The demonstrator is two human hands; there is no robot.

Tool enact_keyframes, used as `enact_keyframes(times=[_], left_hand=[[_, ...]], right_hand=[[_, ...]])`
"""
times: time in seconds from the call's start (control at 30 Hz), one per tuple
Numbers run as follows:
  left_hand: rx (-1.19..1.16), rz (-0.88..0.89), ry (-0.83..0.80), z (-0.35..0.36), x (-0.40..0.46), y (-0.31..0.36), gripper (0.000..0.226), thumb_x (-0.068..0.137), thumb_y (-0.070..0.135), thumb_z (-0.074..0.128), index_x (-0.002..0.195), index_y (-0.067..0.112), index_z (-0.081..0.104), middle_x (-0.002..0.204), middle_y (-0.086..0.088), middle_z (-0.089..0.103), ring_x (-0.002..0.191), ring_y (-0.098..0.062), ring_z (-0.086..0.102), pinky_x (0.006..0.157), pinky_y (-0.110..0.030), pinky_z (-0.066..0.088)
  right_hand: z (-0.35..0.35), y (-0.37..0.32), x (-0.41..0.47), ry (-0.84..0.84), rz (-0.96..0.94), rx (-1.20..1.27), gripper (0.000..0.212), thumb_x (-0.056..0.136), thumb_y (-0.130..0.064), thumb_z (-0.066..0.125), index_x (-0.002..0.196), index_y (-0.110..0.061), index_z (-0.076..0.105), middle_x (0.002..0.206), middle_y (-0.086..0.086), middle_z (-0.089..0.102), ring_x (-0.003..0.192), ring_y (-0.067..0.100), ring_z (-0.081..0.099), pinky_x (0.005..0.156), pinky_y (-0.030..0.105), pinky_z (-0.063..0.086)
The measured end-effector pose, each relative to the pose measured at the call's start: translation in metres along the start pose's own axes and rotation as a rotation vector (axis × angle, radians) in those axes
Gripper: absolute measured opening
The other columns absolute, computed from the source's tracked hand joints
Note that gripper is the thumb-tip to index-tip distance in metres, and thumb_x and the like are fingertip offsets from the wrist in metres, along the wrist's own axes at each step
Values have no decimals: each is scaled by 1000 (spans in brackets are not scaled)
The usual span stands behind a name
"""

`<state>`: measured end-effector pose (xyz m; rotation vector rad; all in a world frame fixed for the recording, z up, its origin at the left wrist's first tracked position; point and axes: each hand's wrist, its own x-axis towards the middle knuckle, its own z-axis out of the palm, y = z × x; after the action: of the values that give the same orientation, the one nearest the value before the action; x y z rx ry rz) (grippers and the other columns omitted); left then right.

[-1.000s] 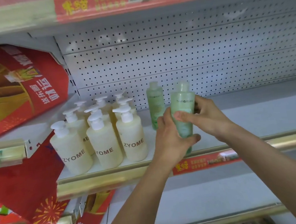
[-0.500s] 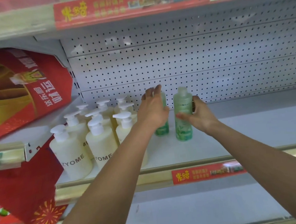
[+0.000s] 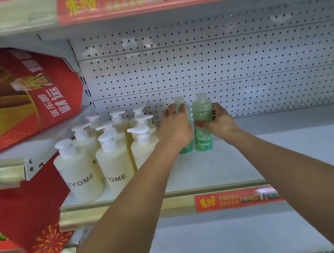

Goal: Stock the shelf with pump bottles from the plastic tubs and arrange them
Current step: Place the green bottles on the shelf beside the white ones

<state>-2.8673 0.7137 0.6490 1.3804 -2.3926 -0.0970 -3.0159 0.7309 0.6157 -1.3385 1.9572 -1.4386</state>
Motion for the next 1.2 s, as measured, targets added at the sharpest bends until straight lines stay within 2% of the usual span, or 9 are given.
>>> enact_keyframes(times=[0.23, 0.4, 0.53, 0.67, 0.77, 0.83, 0.97, 1.07, 1.2], left_hand=[[16, 8, 4, 0, 0, 1, 60, 98, 24, 51, 151, 16, 23, 154, -10, 21, 140, -32, 25, 105, -42, 38], [-3, 1, -6, 1, -2, 2, 63, 97, 23, 51, 152, 17, 20, 155, -9, 18, 139, -32, 26, 106, -43, 37], [-30, -3, -58, -2, -5, 2, 68, 97, 19, 51, 154, 19, 14, 158, -8, 11, 143, -32, 20, 109, -42, 35], [-90, 44, -68, -11, -22, 4, 70, 98, 20, 50, 156, 21, 11, 163, -7, 1, 149, -27, 6, 115, -44, 27], [-133, 174, 45, -18, -56, 3, 65, 98, 22, 51, 154, 19, 19, 160, -6, 15, 146, -25, 18, 111, -43, 35], [-147, 240, 162, -20, -88, -4, 60, 96, 23, 53, 150, 19, 29, 152, -3, 32, 137, -24, 34, 95, -44, 47], [-134, 310, 358, -19, -155, -35, 54, 88, 24, 62, 139, 15, 48, 128, -4, 56, 113, -28, 54, 70, -40, 53], [-155, 316, 353, -12, -200, -67, 50, 87, 28, 60, 135, 17, 51, 126, -2, 58, 110, -26, 56, 72, -38, 52], [-166, 275, 224, 5, -252, -119, 45, 89, 28, 61, 133, 18, 53, 125, -1, 60, 109, -25, 55, 79, -35, 47]], right_hand=[[0, 1, 0, -21, -6, -9, 55, 78, -25, 79, 122, -14, 48, 103, 0, 57, 92, 19, 57, 65, 23, 43], [3, 1, 0, -25, 17, -23, 53, 81, -26, 77, 121, -13, 46, 93, -8, 52, 96, 20, 56, 77, 30, 43], [5, -1, -3, -31, 54, -59, 57, 83, -30, 74, 126, -11, 43, 109, 1, 54, 107, 25, 56, 80, 32, 43], [1, -7, -21, 29, 4, -221, 80, 86, -37, 69, 149, -12, 25, 146, 13, 35, 137, 30, 34, 107, 44, 36], [-6, -18, -60, 79, -168, -399, 67, 90, -33, 63, 147, -16, 33, 147, 9, 35, 135, 29, 36, 102, 45, 38], [-11, -25, -94, 137, -300, -519, 57, 90, -31, 62, 141, -16, 42, 142, 7, 43, 128, 29, 44, 97, 44, 41], [-6, -31, -165, 256, -486, -644, 45, 88, -32, 61, 128, -13, 55, 124, 8, 58, 111, 32, 55, 88, 43, 43], [12, -30, -216, 265, -514, -645, 44, 87, -38, 52, 123, -14, 58, 121, 5, 60, 106, 29, 57, 83, 41, 44], [54, -15, -275, 173, -482, -560, 38, 90, -36, 51, 122, -16, 58, 121, 2, 60, 105, 25, 57, 79, 38, 48]])
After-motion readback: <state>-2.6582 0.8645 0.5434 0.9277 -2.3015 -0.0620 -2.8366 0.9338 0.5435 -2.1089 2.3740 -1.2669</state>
